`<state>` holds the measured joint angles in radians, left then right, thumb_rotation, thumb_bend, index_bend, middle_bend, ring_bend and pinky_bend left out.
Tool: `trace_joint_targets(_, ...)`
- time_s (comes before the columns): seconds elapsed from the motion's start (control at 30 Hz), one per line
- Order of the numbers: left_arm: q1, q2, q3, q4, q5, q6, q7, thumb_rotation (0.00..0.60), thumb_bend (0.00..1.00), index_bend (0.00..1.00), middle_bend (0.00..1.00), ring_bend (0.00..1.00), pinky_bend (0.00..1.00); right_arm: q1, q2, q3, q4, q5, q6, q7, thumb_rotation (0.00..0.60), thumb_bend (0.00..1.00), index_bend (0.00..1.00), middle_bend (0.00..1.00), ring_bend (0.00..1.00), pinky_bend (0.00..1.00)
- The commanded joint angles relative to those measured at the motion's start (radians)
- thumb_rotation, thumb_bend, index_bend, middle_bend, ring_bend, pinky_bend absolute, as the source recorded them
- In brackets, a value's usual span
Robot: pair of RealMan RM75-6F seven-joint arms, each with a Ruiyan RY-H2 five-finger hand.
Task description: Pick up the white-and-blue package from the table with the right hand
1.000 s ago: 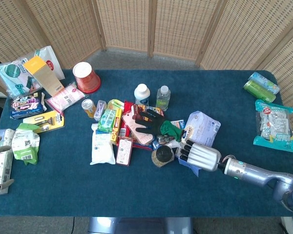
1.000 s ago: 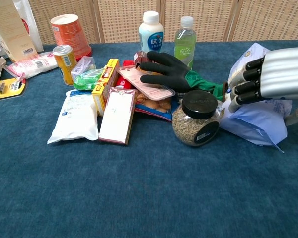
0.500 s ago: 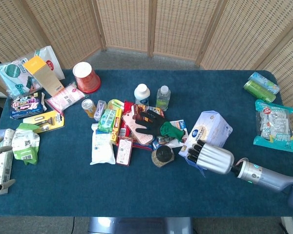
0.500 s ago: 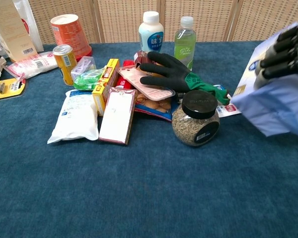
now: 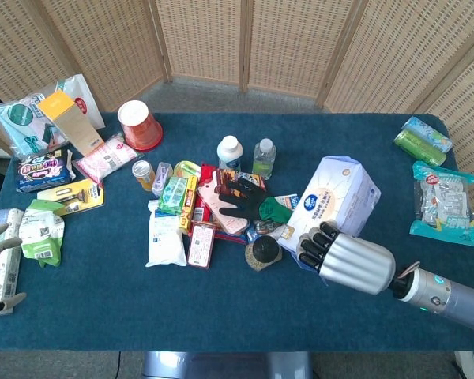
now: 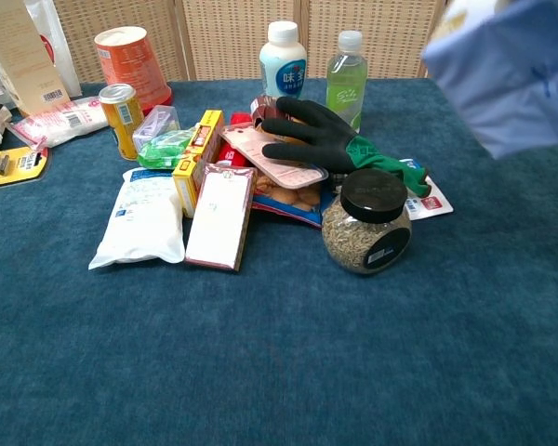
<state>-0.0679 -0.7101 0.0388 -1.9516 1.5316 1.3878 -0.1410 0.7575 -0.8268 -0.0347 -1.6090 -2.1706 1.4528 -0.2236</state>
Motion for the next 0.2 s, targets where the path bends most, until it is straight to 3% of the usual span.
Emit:
trace_joint_targets(0.03, -0.001, 0.0, 0.0, 0.0, 0.0, -0.001, 0.0, 0.6, 0.0, 0.22, 0.0, 0.0, 0.0, 0.014, 0.057, 0.041, -0.081, -0.022, -0.011, -0.04, 0.6, 0.17, 0.67, 0.85, 0.45, 0.65)
trace_joint_targets(0.2, -0.001, 0.002, 0.003, 0.0, 0.003, -0.004, -0.001, 0.6, 0.0, 0.22, 0.0, 0.0, 0.0, 0.011, 0.074, 0.071, -0.134, -0.023, -0.033, -0.058, 0.6, 0.17, 0.67, 0.85, 0.45, 0.65)
